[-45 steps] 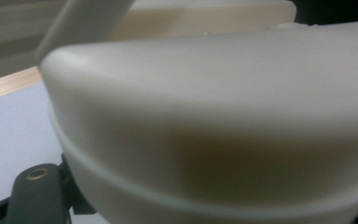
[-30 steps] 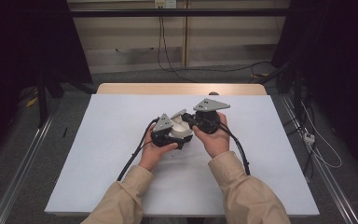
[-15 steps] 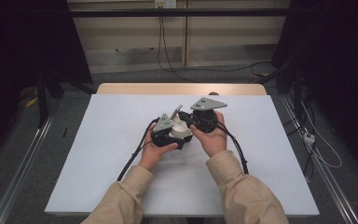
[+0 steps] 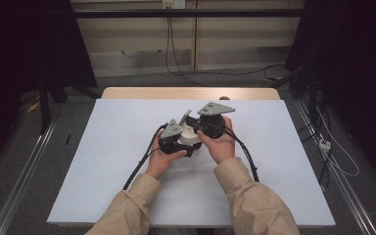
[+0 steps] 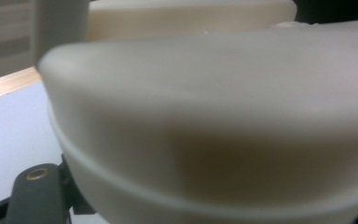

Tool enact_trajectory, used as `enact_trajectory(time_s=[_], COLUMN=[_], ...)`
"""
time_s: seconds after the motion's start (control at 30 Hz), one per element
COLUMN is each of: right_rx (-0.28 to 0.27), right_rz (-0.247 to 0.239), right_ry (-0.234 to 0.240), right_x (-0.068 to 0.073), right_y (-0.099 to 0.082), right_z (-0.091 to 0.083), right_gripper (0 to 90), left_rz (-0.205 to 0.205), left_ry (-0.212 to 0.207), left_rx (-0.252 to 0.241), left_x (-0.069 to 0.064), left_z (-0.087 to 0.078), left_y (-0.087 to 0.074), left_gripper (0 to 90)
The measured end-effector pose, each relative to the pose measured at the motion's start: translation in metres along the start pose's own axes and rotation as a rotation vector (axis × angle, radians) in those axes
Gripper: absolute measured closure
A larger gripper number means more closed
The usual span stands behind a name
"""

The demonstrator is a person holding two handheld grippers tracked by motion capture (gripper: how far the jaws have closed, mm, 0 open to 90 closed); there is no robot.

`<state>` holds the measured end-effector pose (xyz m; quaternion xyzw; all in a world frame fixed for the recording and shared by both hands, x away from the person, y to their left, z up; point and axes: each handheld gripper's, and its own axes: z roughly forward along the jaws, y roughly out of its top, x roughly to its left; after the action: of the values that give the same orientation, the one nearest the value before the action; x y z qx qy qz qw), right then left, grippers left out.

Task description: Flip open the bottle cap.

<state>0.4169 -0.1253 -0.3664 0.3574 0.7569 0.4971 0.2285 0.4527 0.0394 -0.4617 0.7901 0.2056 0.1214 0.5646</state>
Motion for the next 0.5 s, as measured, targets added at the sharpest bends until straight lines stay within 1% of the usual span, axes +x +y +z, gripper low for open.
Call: enact_trajectory(time_s=[0.5], right_rx=[-0.002], right_rz=[0.000], right_ry=[0.000], right_x=[0.0004], right_y=[0.0019], right_z=[0.0014], right_gripper=[90.0], left_rz=[-0.002], left_ry=[-0.001], left_rx=[-0.001], left_x=[-0.0001], left_z=[0.0002], left_y=[0.0000], left_gripper=[18.5])
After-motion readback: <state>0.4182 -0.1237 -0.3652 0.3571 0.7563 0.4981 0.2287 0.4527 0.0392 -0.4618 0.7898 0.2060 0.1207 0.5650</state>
